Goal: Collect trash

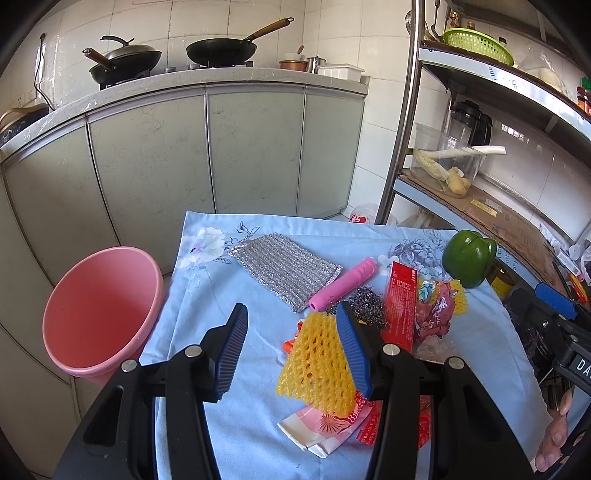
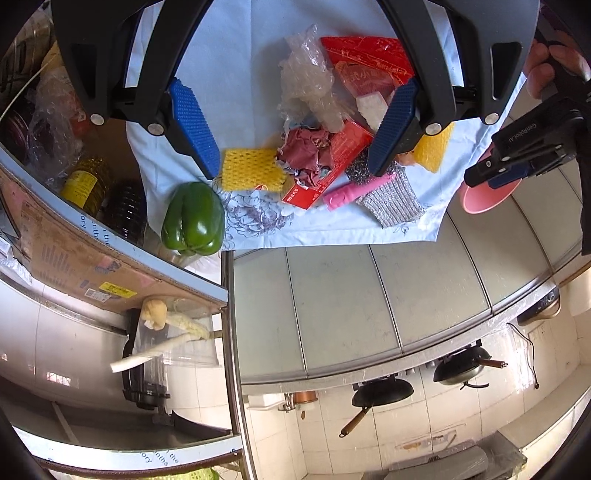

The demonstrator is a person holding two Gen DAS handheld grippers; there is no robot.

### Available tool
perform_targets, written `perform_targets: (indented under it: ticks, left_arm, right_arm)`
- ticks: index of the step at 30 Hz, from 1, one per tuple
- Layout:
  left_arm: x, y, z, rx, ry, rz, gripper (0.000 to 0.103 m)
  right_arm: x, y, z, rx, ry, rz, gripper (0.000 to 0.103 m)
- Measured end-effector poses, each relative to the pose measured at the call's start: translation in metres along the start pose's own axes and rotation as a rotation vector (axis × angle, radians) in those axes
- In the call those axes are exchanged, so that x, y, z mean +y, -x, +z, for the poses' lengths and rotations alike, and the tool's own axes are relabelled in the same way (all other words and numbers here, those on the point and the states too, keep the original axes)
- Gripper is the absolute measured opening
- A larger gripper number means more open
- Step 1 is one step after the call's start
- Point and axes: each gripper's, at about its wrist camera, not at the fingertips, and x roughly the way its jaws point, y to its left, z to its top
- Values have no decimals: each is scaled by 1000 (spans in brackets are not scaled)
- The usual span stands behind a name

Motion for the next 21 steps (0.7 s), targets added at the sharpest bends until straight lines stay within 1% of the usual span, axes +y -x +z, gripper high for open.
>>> perform_targets:
  ticks: [8, 21]
  left_arm:
    - [0, 2, 1, -4, 3, -3, 49]
    - [4, 6, 1, -12, 1, -16, 49]
  right_arm:
    - [0, 6, 0, -28, -1, -3, 83]
    - [2, 7, 0, -28, 5, -9, 83]
